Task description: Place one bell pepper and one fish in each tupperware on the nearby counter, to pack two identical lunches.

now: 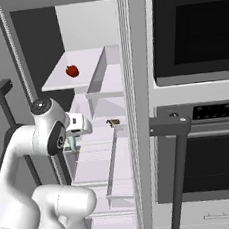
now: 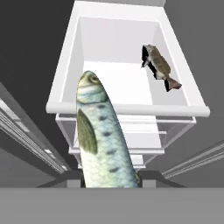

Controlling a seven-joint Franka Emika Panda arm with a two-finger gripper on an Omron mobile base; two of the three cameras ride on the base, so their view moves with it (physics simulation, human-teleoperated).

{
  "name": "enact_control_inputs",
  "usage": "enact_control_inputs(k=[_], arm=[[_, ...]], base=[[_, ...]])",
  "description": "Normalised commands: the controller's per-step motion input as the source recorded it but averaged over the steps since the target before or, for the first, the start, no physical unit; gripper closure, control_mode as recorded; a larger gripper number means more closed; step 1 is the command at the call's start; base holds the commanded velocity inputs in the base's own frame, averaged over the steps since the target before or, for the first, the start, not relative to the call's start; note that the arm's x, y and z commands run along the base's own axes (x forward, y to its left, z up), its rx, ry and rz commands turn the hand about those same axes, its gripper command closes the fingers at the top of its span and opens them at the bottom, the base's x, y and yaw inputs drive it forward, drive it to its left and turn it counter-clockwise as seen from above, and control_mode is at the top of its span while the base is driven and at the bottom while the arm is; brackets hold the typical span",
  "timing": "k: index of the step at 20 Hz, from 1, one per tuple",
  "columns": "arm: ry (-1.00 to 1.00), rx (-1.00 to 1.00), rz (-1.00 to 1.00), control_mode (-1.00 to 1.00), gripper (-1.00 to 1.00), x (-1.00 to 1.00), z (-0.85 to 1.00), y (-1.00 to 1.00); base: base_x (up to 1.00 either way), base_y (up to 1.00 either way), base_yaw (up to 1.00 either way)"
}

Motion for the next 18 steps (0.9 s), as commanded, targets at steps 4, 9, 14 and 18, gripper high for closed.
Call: enact_control_inputs(k=[4, 9, 14, 18], arm=[[0.03, 0.00, -0.19, -1.00, 1.00, -0.70, 0.59, 0.00], [0.03, 0.03, -0.09, -1.00, 1.00, -0.70, 0.47, -0.02], [0.09, 0.08, -0.01, -1.00, 1.00, -0.58, 0.18, -0.03], [0.11, 0.03, 0.00, -1.00, 1.00, -0.28, -0.04, 0.00]], base=[[0.00, 0.00, 0.00], [0.00, 0.00, 0.00], [0.00, 0.00, 0.00], [0.00, 0.00, 0.00]])
